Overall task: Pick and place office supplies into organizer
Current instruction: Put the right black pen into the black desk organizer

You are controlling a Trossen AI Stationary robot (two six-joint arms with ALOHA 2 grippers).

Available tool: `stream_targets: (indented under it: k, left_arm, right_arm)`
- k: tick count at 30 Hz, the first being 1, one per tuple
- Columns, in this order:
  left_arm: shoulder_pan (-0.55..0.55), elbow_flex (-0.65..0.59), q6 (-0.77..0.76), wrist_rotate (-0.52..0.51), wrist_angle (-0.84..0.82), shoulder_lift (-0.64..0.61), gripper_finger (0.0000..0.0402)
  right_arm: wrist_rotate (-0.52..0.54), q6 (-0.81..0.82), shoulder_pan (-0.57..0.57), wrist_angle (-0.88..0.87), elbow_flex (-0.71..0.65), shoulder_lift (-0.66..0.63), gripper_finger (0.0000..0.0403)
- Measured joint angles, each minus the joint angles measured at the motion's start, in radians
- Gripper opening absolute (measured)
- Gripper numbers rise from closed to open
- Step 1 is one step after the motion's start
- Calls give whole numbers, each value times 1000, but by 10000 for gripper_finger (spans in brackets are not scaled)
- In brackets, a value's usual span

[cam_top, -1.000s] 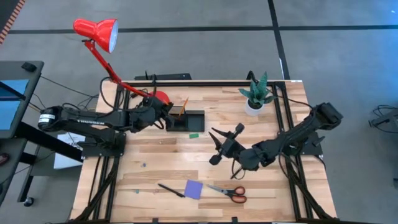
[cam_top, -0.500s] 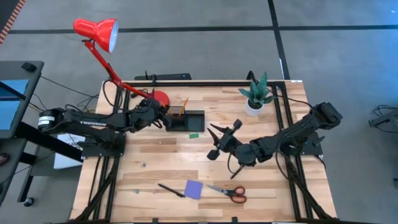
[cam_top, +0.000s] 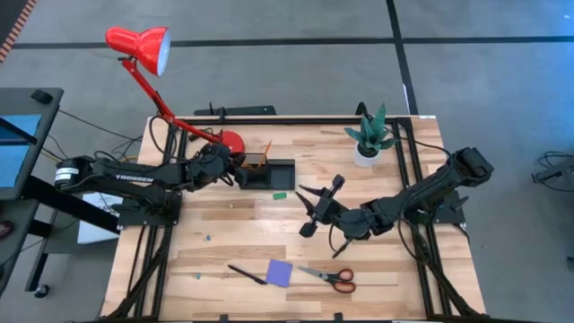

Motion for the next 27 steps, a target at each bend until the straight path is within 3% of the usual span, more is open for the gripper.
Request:
stream_targets:
  k: [6,10,14,17,23,27]
  left_arm:
    - [0,44,78,-82,-1,0,177]
    - [0,98,136,-87,0,0,197]
    - [0,141,167,-56,0,0,206]
    - [-5,168,179,-33,-17,0,208]
    - [-35,193,192,-33,-44,0,209]
    - [-53,193,191,-33,-49,0,209]
  right_arm:
    - [-146,144,37,-153,0,-3,77]
    - [-180,262,88,-340,0,-19,77]
    - [-195,513,143,-577,0,-41,77]
    - [-284,665,191,-772,0,-58,77]
    - [-477,683,302,-993,-9,-35,77]
    - [-500,639,322,-995,-21,-9,77]
